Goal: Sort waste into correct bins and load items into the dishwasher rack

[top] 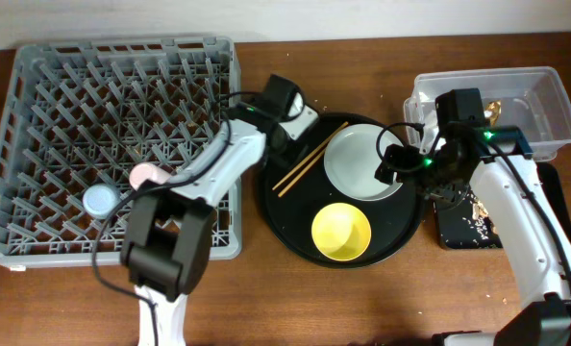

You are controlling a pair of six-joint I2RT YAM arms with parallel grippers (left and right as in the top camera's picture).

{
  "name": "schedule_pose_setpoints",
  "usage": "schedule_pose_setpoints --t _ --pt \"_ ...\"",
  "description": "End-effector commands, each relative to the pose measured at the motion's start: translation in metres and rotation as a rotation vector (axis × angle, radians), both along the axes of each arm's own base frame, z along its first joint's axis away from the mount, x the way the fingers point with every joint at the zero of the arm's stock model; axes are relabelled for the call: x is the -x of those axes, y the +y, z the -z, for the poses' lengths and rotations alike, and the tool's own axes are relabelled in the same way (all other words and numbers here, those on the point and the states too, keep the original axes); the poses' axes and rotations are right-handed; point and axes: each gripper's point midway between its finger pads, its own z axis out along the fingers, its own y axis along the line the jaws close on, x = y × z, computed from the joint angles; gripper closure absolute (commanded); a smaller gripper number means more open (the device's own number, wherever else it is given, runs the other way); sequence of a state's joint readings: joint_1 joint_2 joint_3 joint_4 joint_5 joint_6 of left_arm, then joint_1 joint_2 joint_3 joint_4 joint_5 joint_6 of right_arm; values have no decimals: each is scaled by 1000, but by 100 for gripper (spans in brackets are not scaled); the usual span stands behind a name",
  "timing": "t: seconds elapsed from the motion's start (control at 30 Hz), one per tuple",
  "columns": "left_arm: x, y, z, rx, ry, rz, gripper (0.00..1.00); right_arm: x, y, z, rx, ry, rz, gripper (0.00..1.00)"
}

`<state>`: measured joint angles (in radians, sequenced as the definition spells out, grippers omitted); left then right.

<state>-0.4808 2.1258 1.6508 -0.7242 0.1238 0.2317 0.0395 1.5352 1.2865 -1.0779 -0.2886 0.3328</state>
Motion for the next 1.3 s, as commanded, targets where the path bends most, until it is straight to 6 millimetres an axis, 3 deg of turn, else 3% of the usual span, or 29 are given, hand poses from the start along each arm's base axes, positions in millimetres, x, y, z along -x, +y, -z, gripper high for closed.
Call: schedule_pose_setpoints --t 0.0,0.17,0.2,0.23,0.27,0.37,0.47,0.57,0.63,0.7,0.77,0.83,0.9,1.0,1.07,1.13,1.17,1.27 --pt "-2 1 27 -161 -55 57 59 -2 -4 -3 13 -14 4 6" --pt "9 -1 70 -195 22 79 62 -2 -4 -3 13 -14 4 5" --pt "11 0 76 -198 39 64 72 -2 -4 -3 13 -14 4 5" --pt "12 0 76 -189 50 22 92 -1 -4 -3 13 -13 4 5" --pt "12 0 72 -182 59 -10 100 -2 -4 -3 13 -14 4 5" --pt "13 1 45 -182 103 -87 100 -2 -4 -3 13 -14 4 5" --pt "4 13 -26 -168 118 -176 100 -1 -4 -3 13 -13 4 5" --pt "-7 45 -79 -127 120 -340 100 -1 -4 -3 13 -13 4 5" --pt "-19 104 -100 -82 156 -613 100 -1 -4 -3 13 -13 4 5" --pt "-28 145 -90 -71 190 -762 100 -1 -4 -3 13 -13 4 4" --pt "-29 159 -61 -86 216 -793 98 -2 -4 -3 13 -14 4 5" --pt "-21 158 -43 -107 246 -785 89 -2 -4 -3 13 -14 4 5" --pt "-17 155 -39 -116 256 -777 85 -2 -4 -3 13 -14 4 5" --pt "-15 154 -61 -91 237 -775 84 -1 -4 -3 13 -13 4 5" --pt "-12 146 -88 -15 213 -759 74 -2 -4 -3 13 -14 4 4" --pt "-2 118 -106 90 246 -699 73 -2 -4 -3 13 -14 4 4" --pt "6 98 -104 84 257 -626 70 -2 -4 -3 13 -14 4 4" --pt "18 50 -63 -38 168 -349 65 -2 -4 -3 14 -14 4 4"
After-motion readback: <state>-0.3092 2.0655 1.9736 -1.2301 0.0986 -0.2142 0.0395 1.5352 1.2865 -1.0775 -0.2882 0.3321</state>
